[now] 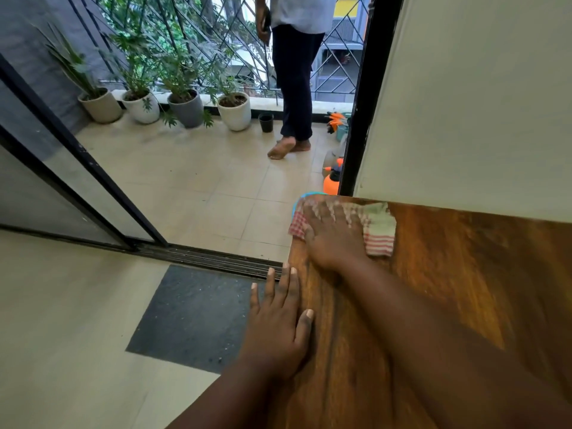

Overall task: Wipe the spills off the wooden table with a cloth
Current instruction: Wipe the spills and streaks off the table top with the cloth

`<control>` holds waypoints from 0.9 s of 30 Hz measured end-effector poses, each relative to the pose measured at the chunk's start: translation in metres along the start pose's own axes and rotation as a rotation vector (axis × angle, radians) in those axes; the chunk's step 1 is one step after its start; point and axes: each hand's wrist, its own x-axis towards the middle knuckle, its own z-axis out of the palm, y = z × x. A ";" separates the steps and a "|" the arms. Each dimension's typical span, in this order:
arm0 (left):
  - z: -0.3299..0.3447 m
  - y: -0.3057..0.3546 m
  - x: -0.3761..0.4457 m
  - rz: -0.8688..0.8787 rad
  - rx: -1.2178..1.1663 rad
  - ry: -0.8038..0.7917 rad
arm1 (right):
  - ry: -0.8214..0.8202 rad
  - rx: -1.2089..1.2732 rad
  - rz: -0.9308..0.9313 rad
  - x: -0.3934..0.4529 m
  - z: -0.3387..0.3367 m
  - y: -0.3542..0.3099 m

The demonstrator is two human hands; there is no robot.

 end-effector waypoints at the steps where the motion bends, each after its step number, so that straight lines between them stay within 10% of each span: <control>1: 0.000 0.000 0.001 0.001 -0.003 -0.004 | 0.017 -0.003 -0.033 -0.017 0.006 0.000; 27: -0.001 0.002 0.005 -0.009 0.011 0.031 | -0.052 -0.012 0.005 -0.045 0.004 -0.003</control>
